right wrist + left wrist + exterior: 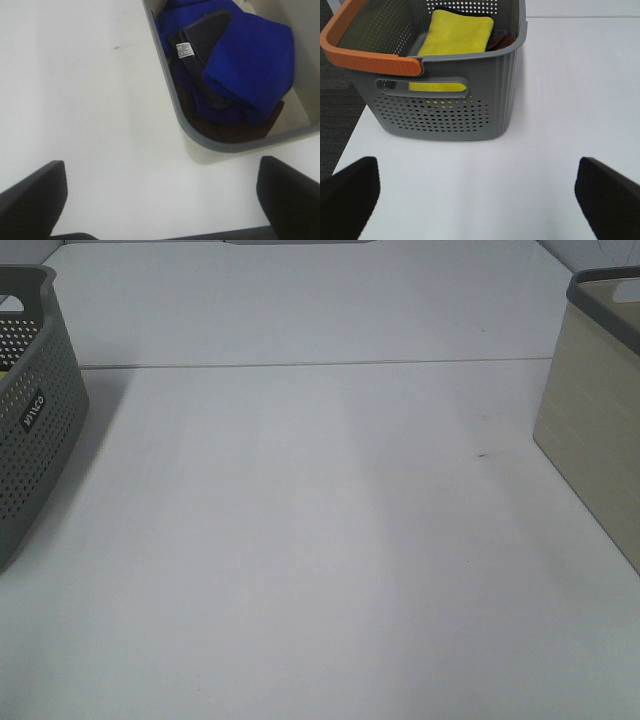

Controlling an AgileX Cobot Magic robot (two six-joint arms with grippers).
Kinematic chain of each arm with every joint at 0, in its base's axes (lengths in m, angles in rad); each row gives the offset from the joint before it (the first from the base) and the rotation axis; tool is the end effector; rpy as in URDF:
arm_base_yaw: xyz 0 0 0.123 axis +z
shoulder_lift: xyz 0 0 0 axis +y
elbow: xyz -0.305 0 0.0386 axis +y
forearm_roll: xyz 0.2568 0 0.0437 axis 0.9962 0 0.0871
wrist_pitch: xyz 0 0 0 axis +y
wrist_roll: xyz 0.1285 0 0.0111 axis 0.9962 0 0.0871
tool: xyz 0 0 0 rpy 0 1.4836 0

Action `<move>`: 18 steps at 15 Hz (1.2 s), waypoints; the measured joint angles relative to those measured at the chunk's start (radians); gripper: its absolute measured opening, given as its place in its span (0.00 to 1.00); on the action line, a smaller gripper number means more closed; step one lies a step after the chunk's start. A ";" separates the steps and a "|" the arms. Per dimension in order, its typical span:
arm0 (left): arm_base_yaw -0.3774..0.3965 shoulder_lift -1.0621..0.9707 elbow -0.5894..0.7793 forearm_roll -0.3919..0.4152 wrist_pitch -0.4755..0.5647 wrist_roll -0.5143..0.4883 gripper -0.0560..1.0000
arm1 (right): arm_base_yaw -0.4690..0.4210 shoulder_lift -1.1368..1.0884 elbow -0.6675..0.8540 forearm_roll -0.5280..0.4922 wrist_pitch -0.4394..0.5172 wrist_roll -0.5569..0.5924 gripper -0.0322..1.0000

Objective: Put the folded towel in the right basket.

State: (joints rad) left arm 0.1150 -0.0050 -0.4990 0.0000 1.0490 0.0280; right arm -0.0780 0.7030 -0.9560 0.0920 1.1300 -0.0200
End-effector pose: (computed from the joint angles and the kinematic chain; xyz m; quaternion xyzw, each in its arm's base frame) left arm 0.0141 0.0016 0.2652 -0.0369 0.8483 0.0377 0.5269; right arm 0.1210 0.0013 0.3650 0.0291 0.9233 0.0272 0.3820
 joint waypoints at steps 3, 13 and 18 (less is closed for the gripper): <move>0.000 0.000 0.000 0.000 0.000 0.000 0.99 | 0.000 -0.319 0.197 -0.008 -0.031 -0.005 0.98; 0.000 0.000 0.000 0.000 0.000 0.000 0.99 | 0.000 -0.706 0.452 -0.050 -0.063 0.032 0.98; 0.000 0.000 0.000 0.000 0.000 0.000 0.99 | 0.000 -0.706 0.452 -0.048 -0.064 0.033 0.98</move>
State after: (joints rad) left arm 0.1150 -0.0050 -0.4990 0.0000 1.0490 0.0280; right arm -0.0780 -0.0030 -0.5040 0.0440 1.0660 0.0130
